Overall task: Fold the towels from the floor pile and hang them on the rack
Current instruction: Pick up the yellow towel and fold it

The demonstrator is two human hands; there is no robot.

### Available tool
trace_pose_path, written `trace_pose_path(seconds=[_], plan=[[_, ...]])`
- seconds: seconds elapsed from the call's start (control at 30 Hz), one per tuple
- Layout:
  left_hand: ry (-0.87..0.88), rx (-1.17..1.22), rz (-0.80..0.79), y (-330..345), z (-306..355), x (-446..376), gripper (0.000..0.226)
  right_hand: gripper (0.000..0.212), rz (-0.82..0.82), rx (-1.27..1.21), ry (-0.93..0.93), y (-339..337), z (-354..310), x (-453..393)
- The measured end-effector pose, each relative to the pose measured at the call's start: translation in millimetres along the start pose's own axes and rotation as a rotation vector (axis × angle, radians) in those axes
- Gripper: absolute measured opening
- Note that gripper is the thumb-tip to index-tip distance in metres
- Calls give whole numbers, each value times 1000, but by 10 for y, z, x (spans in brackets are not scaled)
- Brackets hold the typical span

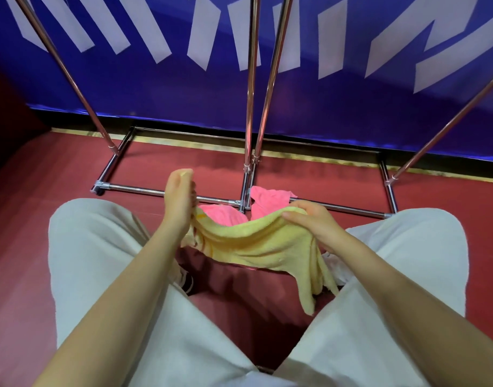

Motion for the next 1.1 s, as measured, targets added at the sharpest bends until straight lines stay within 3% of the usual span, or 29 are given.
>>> trace_pose_path(seconds=[0.1,0.27,0.4,0.53,0.73,0.87,1.1], plan=[[31,-146,-162,390,-122,226,13,6,33,-65,-64,91,-208,20],[130,-350,-403,925,-303,566,16,9,142,97,-236,99,-517,-56],[160,-361,-468,1094,-364,670,26,13,206,157,-321,26,-670,-75],[150,-372,-511,1194,-394,716,16,16,250,169,-340,-35,-709,-67],[216,-324,-334,1042,-229,583,12,4,186,284,-297,-85,-585,-46],[338,-373,-259,892,-21,519,18,16,126,454,-266,-70,-442,-41],[293,-282,-7,302,123,257,9,19,104,532,-231,-171,-273,-22]])
Point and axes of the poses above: each hand's wrist, its own x-axis away from the middle knuckle, its own y-axis out of the palm, z = x × y, the point moved 9 cm from there along -x, towards the middle knuckle, and after that the axes turned 9 degrees about -y, right-handed, at the moved point
